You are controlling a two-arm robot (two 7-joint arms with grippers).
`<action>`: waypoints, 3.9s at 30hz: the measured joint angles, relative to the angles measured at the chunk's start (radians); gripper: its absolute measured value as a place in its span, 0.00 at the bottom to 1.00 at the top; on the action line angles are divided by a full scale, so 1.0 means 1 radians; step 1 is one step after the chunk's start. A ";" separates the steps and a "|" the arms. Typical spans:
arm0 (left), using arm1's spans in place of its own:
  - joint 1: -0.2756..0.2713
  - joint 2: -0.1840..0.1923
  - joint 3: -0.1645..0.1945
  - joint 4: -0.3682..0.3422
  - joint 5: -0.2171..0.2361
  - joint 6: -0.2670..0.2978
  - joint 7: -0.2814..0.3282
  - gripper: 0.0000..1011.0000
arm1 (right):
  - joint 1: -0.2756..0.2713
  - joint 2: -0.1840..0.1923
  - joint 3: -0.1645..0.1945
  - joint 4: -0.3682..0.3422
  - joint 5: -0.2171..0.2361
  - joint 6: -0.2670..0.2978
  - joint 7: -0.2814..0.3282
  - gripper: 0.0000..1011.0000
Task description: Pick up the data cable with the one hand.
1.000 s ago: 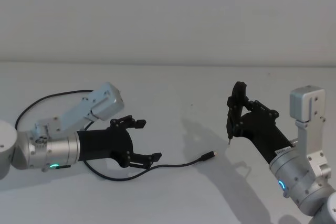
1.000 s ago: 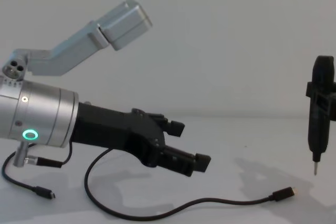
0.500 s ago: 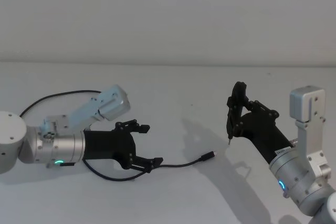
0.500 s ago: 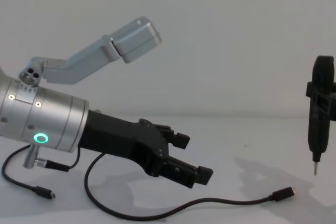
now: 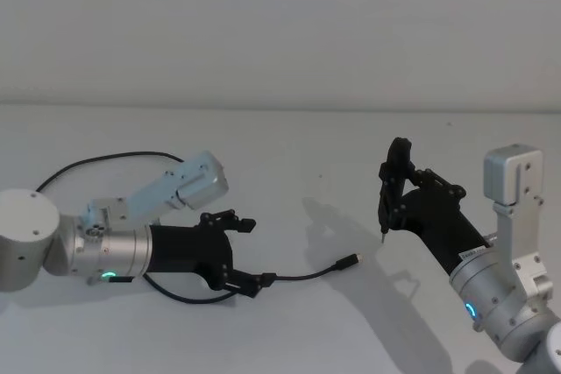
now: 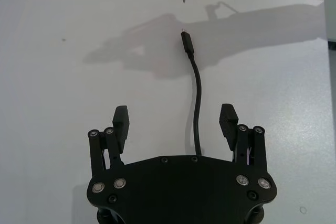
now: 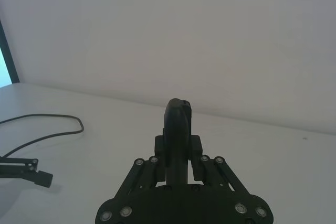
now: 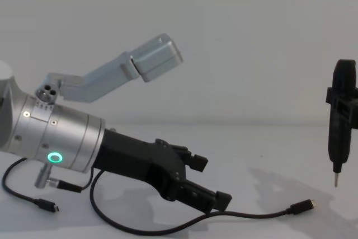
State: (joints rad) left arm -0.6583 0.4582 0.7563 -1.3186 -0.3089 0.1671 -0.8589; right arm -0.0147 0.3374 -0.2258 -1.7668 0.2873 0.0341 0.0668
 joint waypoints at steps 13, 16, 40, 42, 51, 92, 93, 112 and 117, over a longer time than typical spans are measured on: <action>-0.017 -0.029 0.027 0.053 0.005 -0.002 0.013 0.99 | 0.000 0.000 0.000 0.000 0.000 0.000 0.000 0.27; -0.019 -0.033 0.031 0.060 0.005 -0.002 0.015 0.99 | 0.000 0.000 0.000 0.000 0.000 0.000 0.000 0.27; -0.037 -0.043 0.064 0.091 -0.001 0.019 0.019 0.99 | 0.000 0.000 0.000 0.000 0.000 0.000 0.000 0.27; -0.038 -0.043 0.066 0.093 -0.002 0.020 0.019 0.99 | 0.000 0.000 0.000 0.000 0.000 0.000 0.000 0.27; -0.040 -0.042 0.069 0.095 -0.003 0.022 0.020 0.81 | 0.000 0.000 0.000 0.000 0.000 0.000 0.000 0.27; -0.041 -0.041 0.073 0.097 -0.004 0.023 0.021 0.04 | 0.000 0.000 0.000 0.000 0.000 0.000 0.000 0.27; -0.039 -0.041 0.071 0.096 -0.004 0.021 0.023 0.04 | 0.000 0.000 0.000 0.000 0.000 0.000 0.000 0.27; -0.017 -0.026 0.016 0.016 -0.040 -0.053 0.048 0.04 | 0.020 -0.009 0.011 -0.016 -0.019 -0.045 0.010 0.27; -0.015 -0.020 0.008 -0.004 -0.050 -0.059 0.048 0.04 | 0.028 -0.012 0.016 -0.026 -0.029 -0.062 0.011 0.27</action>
State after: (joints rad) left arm -0.6737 0.4378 0.7639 -1.3231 -0.3594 0.1086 -0.8107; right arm 0.0129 0.3255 -0.2094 -1.7927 0.2588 -0.0283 0.0778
